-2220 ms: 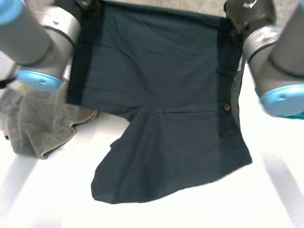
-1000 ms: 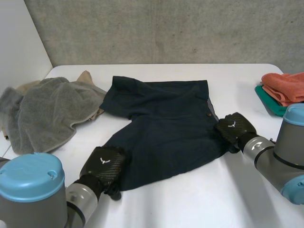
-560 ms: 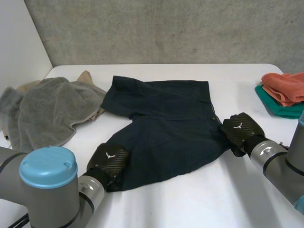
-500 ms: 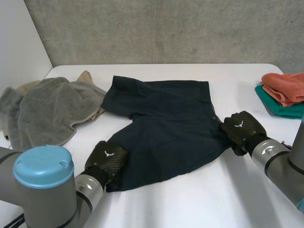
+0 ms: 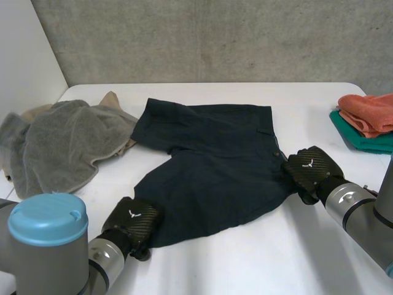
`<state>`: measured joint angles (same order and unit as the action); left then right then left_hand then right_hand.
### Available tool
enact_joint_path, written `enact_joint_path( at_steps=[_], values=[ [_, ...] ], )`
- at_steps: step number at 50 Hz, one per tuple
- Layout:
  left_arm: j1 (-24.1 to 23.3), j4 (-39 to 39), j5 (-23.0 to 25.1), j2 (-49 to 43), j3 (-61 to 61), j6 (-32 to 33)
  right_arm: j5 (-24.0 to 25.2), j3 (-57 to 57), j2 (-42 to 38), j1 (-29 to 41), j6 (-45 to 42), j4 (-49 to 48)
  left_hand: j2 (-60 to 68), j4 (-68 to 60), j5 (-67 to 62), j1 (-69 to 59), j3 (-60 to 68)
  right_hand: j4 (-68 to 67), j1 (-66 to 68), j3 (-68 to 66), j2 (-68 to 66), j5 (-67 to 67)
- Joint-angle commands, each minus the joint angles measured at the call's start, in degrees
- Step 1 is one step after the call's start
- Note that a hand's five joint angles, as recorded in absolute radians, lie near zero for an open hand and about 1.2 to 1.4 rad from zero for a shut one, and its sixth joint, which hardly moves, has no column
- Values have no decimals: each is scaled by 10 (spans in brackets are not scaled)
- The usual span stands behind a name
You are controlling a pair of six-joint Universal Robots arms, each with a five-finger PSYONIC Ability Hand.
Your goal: Fold the laundry.
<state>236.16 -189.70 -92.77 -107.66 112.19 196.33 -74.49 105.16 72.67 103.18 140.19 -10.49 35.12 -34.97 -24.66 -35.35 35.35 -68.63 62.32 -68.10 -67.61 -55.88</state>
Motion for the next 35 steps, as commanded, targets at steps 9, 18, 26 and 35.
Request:
enact_joint_path(
  at_steps=[9, 18, 26, 35],
  values=[
    [16, -66, 1, -47, -26, 6, -1, 9, -1, 0, 0, -5, 428, -430, -433, -426, 426, -114, 177, -119, -124, -141],
    [20, -70, 2, -44, -39, 7, -1, 16, -1, 0, 0, -5, 449, -450, -453, -447, 447, -114, 177, -119, -124, -141],
    [22, -67, 3, -48, -40, 8, -4, 16, -1, 1, -1, -2, 449, -450, -453, -447, 447, -114, 177, -119, -124, -141],
    [28, 55, 1, 80, -24, 41, -31, 16, 90, -2, -24, 103, 449, -450, -453, -447, 447, -114, 177, -119, -124, -141]
  ],
)
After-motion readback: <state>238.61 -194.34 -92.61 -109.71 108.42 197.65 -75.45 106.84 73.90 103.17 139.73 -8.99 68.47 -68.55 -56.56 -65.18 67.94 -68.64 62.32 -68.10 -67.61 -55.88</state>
